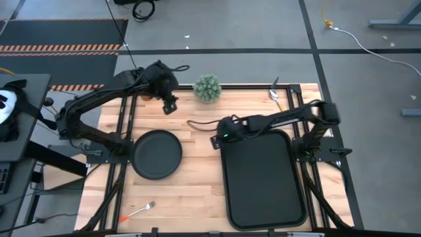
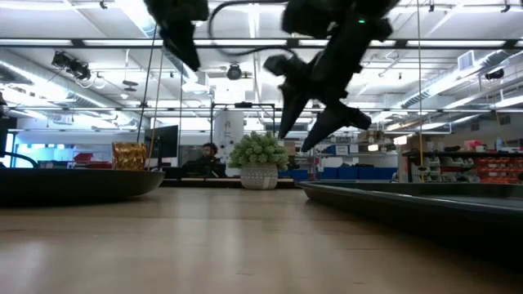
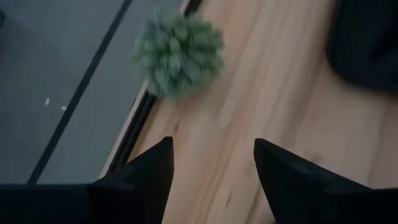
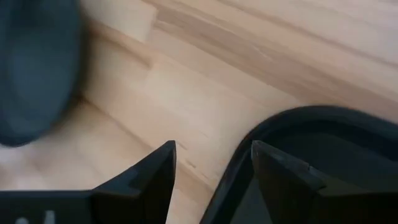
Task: Pick and place plate/cup/fork/spoon on tray
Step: Prepare the black serving tray
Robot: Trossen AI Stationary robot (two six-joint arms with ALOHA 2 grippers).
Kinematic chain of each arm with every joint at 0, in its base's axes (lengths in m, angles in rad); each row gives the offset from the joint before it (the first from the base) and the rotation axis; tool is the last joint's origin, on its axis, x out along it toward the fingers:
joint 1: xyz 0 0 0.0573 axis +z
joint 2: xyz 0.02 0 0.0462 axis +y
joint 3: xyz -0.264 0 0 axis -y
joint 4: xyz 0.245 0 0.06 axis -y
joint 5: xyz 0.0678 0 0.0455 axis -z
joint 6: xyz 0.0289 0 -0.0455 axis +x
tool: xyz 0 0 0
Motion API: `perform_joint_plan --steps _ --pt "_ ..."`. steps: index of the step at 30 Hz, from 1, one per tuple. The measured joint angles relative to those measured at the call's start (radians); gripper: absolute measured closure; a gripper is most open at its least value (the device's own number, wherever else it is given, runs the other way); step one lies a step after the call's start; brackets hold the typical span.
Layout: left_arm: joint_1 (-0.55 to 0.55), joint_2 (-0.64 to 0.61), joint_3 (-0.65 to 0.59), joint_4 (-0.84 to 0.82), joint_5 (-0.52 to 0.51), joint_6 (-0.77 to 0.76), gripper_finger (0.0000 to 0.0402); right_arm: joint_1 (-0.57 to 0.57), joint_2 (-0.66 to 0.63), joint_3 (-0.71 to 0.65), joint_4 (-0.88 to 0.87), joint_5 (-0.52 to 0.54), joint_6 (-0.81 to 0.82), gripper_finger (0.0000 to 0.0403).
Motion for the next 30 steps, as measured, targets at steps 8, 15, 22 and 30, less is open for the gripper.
perform_joint_plan --steps 8,15,22,30 --pt "-0.010 -0.072 -0.001 -0.225 0.070 0.084 0.0199 0.026 0.231 0.299 -0.400 0.046 0.150 0.0186" --pt "-0.027 -0.179 -0.001 -0.238 0.210 0.091 0.0209 0.037 0.317 0.356 -0.408 -0.108 0.187 0.0186" --pt "-0.053 -0.283 0.000 -0.251 0.235 0.086 0.0210 0.049 0.374 0.358 -0.417 -0.121 0.208 0.0221" --pt "-0.061 -0.367 0.000 -0.234 0.238 0.065 0.0210 0.049 0.372 0.359 -0.422 -0.057 0.123 0.0303"
